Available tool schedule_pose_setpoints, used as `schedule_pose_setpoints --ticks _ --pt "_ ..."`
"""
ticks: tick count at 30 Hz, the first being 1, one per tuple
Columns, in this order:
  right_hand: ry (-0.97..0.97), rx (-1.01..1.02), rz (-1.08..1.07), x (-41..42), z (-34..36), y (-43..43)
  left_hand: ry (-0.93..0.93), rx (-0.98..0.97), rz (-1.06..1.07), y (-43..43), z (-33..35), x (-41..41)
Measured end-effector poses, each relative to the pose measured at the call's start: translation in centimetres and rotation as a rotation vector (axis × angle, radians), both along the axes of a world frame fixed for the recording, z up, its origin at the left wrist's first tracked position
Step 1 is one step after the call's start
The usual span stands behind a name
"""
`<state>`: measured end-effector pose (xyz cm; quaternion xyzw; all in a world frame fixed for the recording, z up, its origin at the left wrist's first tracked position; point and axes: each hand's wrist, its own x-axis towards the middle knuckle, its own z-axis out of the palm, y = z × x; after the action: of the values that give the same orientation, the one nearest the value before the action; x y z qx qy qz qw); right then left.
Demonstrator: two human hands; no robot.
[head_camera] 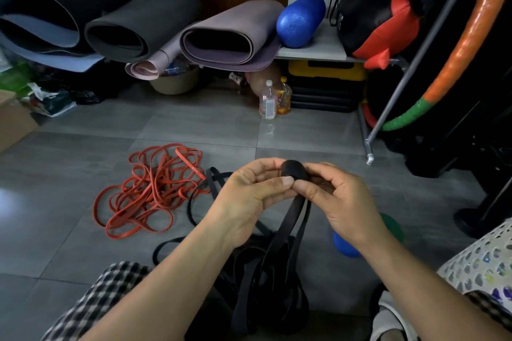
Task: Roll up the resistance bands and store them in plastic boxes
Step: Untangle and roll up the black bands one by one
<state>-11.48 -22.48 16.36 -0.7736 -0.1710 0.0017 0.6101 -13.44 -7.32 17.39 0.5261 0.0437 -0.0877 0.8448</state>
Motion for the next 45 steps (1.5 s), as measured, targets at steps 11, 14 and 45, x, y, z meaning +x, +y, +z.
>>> schedule_pose_setpoints --ticks 11,14,45 --pt "-0.379 -0.667 0.029 0.3 1.0 -0.2 0.201 0.122 -0.02 0.0 -0.4 0.4" --pt "-0.235 -0.418 0.025 0.6 0.8 -0.3 0.256 -0.085 0.07 -0.6 -0.5 0.3" --pt "-0.249 -0.69 0.077 0.0 1.9 -0.3 -0.129 0.506 -0.072 0.4 0.1 -0.1"
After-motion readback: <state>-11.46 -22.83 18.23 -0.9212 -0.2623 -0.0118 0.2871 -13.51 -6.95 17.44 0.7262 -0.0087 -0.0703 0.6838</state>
